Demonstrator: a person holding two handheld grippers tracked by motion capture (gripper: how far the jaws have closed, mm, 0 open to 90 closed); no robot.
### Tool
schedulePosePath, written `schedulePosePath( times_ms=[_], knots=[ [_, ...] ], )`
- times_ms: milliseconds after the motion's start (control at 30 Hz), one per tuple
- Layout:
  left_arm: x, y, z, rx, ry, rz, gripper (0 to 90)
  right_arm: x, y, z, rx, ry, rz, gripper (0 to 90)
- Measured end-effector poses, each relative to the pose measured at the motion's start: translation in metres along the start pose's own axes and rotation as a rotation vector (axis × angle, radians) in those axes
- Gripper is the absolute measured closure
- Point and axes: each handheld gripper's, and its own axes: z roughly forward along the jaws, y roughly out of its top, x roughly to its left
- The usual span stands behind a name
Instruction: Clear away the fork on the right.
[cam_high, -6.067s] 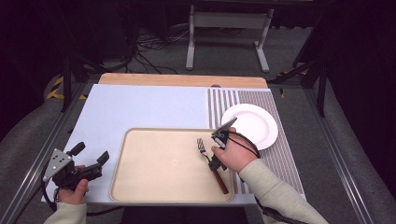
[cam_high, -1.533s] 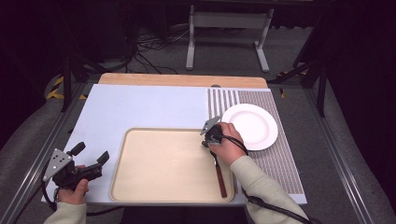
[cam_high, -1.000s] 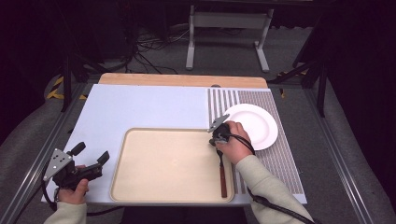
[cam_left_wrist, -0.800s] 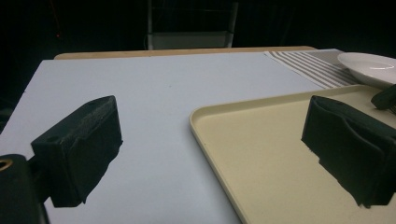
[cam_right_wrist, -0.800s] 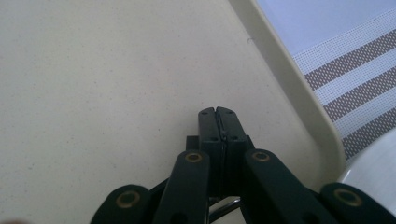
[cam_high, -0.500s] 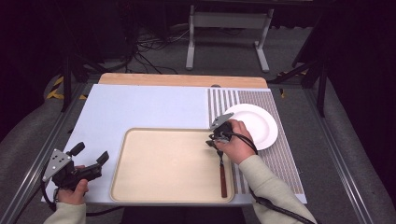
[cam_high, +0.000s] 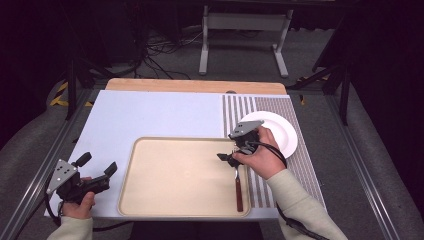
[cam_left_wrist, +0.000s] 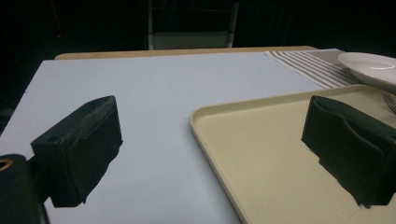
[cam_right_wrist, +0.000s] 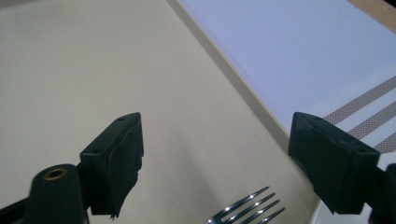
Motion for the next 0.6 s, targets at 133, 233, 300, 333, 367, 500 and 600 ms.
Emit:
schedulePosePath(
  times_ms=[133,233,300,333,367,500,600],
  knots=[
    [0.000,0.000,0.000,0.002,0.000,0.001,5.4,0.001,-0.002,-0.013,-0.044,0.000,0.014,16.8],
    [-0.001,0.000,0.000,0.004,-0.001,0.002,5.4,0.001,-0.006,-0.021,-0.066,-0.007,0.017,16.8],
    [-0.001,0.000,0.001,0.002,-0.001,0.001,5.4,0.001,-0.009,-0.027,-0.082,-0.014,0.019,16.8],
    [-0.001,0.000,0.001,0.002,-0.002,0.001,5.3,0.001,-0.011,-0.029,-0.091,-0.017,0.021,16.8],
    [-0.001,0.000,0.001,0.005,-0.003,0.003,5.4,0.001,-0.013,-0.032,-0.102,-0.019,0.026,16.8],
    [0.000,0.000,0.001,0.006,-0.003,0.000,5.4,0.000,-0.021,-0.044,-0.140,-0.043,0.039,16.2],
    [0.000,0.000,0.001,0.006,-0.003,-0.001,5.4,-0.001,-0.029,-0.052,-0.171,-0.050,0.061,16.2]
  ],
)
